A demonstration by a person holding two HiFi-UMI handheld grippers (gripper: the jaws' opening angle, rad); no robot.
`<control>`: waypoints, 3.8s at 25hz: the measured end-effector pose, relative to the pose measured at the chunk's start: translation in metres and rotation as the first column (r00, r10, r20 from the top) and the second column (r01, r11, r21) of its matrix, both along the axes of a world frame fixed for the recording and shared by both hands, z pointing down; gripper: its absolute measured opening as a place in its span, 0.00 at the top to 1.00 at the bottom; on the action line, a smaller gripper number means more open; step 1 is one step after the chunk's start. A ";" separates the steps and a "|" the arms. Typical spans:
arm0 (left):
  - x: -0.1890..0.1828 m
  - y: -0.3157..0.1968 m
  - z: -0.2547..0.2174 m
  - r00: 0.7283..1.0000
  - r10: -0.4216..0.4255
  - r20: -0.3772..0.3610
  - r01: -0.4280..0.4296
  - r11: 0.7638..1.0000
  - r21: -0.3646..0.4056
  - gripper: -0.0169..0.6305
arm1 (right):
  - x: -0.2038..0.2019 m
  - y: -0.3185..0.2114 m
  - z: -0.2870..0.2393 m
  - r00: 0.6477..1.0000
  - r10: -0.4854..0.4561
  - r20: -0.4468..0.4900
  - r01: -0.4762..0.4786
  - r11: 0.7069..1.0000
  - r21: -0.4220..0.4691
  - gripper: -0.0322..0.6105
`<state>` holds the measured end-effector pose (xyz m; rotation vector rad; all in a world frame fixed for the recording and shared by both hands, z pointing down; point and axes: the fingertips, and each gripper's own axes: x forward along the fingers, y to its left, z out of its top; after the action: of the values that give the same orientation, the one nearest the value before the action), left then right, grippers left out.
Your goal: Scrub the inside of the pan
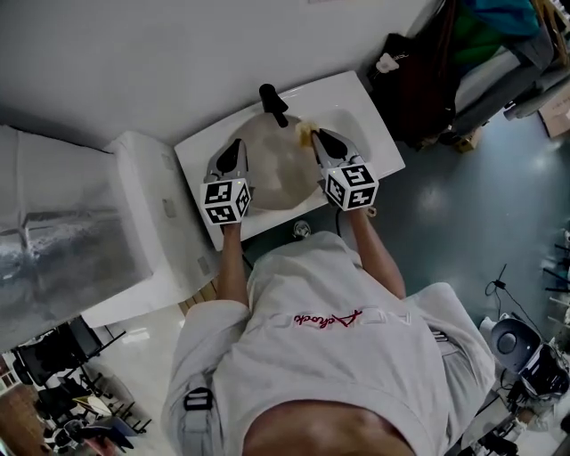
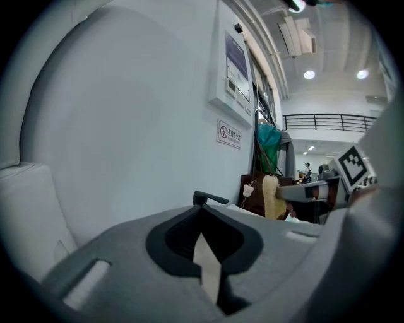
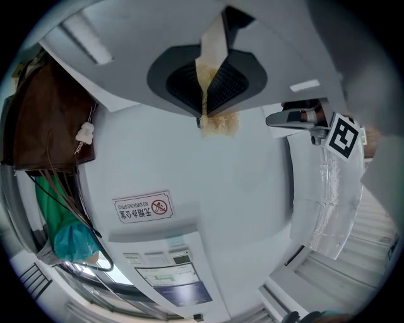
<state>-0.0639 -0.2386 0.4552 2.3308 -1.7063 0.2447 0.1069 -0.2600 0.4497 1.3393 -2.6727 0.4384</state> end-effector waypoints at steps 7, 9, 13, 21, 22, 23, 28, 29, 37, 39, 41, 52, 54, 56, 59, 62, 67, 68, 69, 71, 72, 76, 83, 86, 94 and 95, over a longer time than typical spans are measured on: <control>-0.018 -0.001 0.011 0.999 -0.021 0.039 0.023 0.999 -0.038 0.98 | -0.004 -0.002 0.016 1.000 -0.016 0.009 0.016 0.999 -0.040 0.90; -0.025 0.001 0.016 0.999 -0.033 0.042 0.035 0.998 -0.049 0.97 | -0.008 -0.001 0.021 1.000 -0.023 0.009 0.023 0.998 -0.051 0.90; -0.035 0.003 0.023 0.998 -0.038 0.047 0.041 0.997 -0.071 0.98 | -0.012 0.001 0.031 1.000 -0.022 0.007 0.023 0.997 -0.076 0.90; -0.051 -0.003 0.040 0.999 -0.018 0.042 0.023 0.994 -0.109 0.98 | -0.023 -0.003 0.046 1.000 -0.001 -0.016 -0.001 0.994 -0.111 0.90; -0.054 -0.004 0.043 0.999 -0.016 0.041 0.021 0.993 -0.115 0.98 | -0.026 -0.002 0.048 1.000 -0.002 -0.020 -0.001 0.993 -0.116 0.90; -0.057 -0.005 0.045 0.999 -0.016 0.039 0.020 0.993 -0.120 0.97 | -0.029 -0.001 0.050 1.000 -0.004 -0.025 0.001 0.993 -0.120 0.90; -0.065 -0.004 0.056 1.000 -0.009 0.023 0.013 0.989 -0.148 0.98 | -0.041 0.003 0.059 0.999 -0.013 -0.044 0.007 0.990 -0.144 0.90; -0.066 -0.004 0.059 1.000 -0.009 0.021 0.012 0.988 -0.156 0.97 | -0.043 0.004 0.061 0.999 -0.012 -0.046 0.005 0.989 -0.149 0.90; -0.077 -0.001 0.088 1.000 -0.007 -0.005 0.006 0.978 -0.209 0.97 | -0.059 0.011 0.087 0.998 -0.023 -0.066 0.010 0.980 -0.198 0.90; -0.079 -0.001 0.096 1.000 -0.010 -0.011 0.007 0.975 -0.222 0.97 | -0.061 0.013 0.094 0.997 -0.031 -0.073 0.014 0.977 -0.211 0.90; -0.080 0.000 0.105 1.000 -0.011 -0.015 0.007 0.971 -0.238 0.97 | -0.064 0.016 0.101 0.996 -0.041 -0.082 0.022 0.974 -0.224 0.90; -0.084 0.001 0.128 0.999 -0.013 -0.035 0.003 0.958 -0.288 0.97 | -0.079 0.021 0.128 0.991 -0.091 -0.093 0.062 0.959 -0.277 0.90; -0.083 0.001 0.130 0.999 -0.008 -0.046 -0.006 0.957 -0.291 0.97 | -0.081 0.023 0.132 0.991 -0.095 -0.095 0.065 0.957 -0.284 0.90; -0.081 0.000 0.131 0.998 0.000 -0.059 -0.017 0.956 -0.292 0.95 | -0.081 0.026 0.134 0.990 -0.098 -0.097 0.066 0.955 -0.290 0.90; -0.078 0.000 0.136 0.997 0.008 -0.071 -0.029 0.953 -0.303 0.87 | -0.082 0.028 0.136 0.990 -0.099 -0.098 0.067 0.954 -0.294 0.90; -0.077 -0.001 0.141 0.997 0.009 -0.073 -0.031 0.949 -0.313 0.85 | -0.084 0.030 0.137 0.989 -0.107 -0.100 0.073 0.953 -0.296 0.90; -0.076 -0.001 0.147 0.997 0.015 -0.076 -0.040 0.942 -0.333 0.85 | -0.092 0.031 0.138 0.987 -0.124 -0.102 0.089 0.951 -0.295 0.90; -0.076 -0.001 0.148 0.997 0.015 -0.077 -0.040 0.941 -0.336 0.85 | -0.094 0.032 0.138 0.986 -0.131 -0.105 0.095 0.951 -0.294 0.90; -0.076 -0.001 0.148 0.997 0.016 -0.078 -0.041 0.940 -0.337 0.85 | -0.096 0.032 0.137 0.984 -0.139 -0.109 0.102 0.951 -0.293 0.90; -0.076 -0.001 0.148 0.997 0.021 -0.079 -0.047 0.940 -0.338 0.85 | -0.102 0.033 0.138 0.979 -0.161 -0.123 0.120 0.950 -0.289 0.90; -0.075 0.000 0.149 0.996 0.026 -0.080 -0.052 0.940 -0.338 0.86 | -0.105 0.033 0.138 0.976 -0.173 -0.133 0.129 0.949 -0.287 0.90; -0.073 -0.001 0.149 0.996 0.031 -0.087 -0.059 0.939 -0.340 0.91 | -0.114 0.032 0.140 0.958 -0.214 -0.190 0.159 0.949 -0.272 0.90; -0.073 -0.001 0.150 0.994 0.028 -0.103 -0.062 0.938 -0.341 0.91 | -0.126 0.031 0.155 0.876 -0.306 -0.374 0.220 0.942 -0.254 0.90; -0.073 -0.002 0.150 0.994 0.026 -0.107 -0.061 0.938 -0.341 0.91 | -0.133 0.032 0.160 0.791 -0.366 -0.491 0.281 0.929 -0.240 0.90; -0.072 -0.003 0.150 0.993 0.033 -0.113 -0.070 0.937 -0.342 0.91 | -0.158 0.048 0.185 0.459 -0.479 -0.749 0.503 0.834 -0.225 0.90; -0.072 -0.003 0.150 0.993 0.033 -0.114 -0.070 0.937 -0.342 0.91 | -0.160 0.050 0.189 0.410 -0.483 -0.773 0.532 0.816 -0.227 0.90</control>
<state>-0.1363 -0.2416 0.6055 2.0912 -1.4212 0.3885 -0.0535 -0.2099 0.6383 0.4177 -2.0779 -0.2927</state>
